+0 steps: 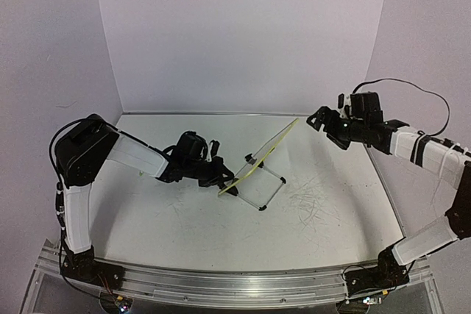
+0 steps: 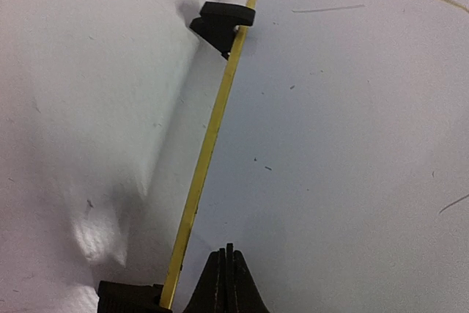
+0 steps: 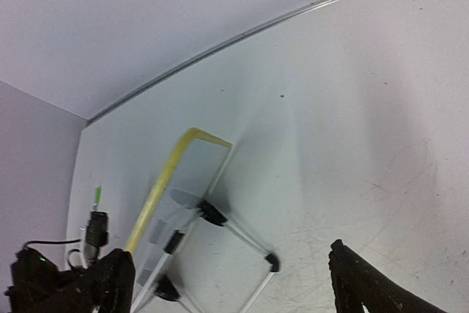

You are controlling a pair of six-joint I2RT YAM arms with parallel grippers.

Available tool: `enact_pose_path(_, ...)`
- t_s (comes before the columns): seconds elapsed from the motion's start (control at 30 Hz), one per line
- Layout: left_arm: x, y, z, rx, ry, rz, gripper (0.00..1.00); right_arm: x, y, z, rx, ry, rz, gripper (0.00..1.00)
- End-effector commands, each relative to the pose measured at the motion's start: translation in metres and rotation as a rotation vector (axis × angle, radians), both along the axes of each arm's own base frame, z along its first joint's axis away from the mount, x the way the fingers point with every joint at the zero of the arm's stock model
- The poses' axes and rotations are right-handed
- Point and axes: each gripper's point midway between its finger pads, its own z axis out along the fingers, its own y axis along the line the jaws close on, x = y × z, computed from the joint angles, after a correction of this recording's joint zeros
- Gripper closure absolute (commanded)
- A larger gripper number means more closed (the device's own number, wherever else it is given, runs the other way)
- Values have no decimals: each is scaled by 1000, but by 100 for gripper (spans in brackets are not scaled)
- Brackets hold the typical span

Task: Write a sentence on the whiteboard
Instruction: Adjust the whiteboard at the center of the board.

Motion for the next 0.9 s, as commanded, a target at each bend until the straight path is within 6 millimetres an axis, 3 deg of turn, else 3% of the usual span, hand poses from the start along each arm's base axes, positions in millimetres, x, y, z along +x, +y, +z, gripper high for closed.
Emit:
enact_pose_path(0.0, -38, -28, 15, -51, 12, -44, 98, -7, 51, 22, 11, 28, 169, 2)
enact_pose_path(0.13, -58, -34, 16, -40, -5, -48, 98, -13, 81, 21, 26, 64, 203, 2)
enact_pose_path(0.33, -89, -47, 12, -40, 4, -132, 97, -29, 85, 0, -2, 111, 180, 8)
enact_pose_path(0.43, -95, -46, 7, -37, 12, -161, 96, -33, 88, -8, -11, 121, 186, 19)
enact_pose_path(0.53, -95, -43, 19, -43, -29, -170, 93, -36, 103, -14, -19, 126, 220, 35)
enact_pose_path(0.67, -90, -38, 46, -71, -109, -183, 82, -39, 116, -27, -45, 151, 243, 48)
enact_pose_path(0.87, -58, -5, 67, -61, -223, -128, 51, -50, 121, -35, -75, 180, 271, 68)
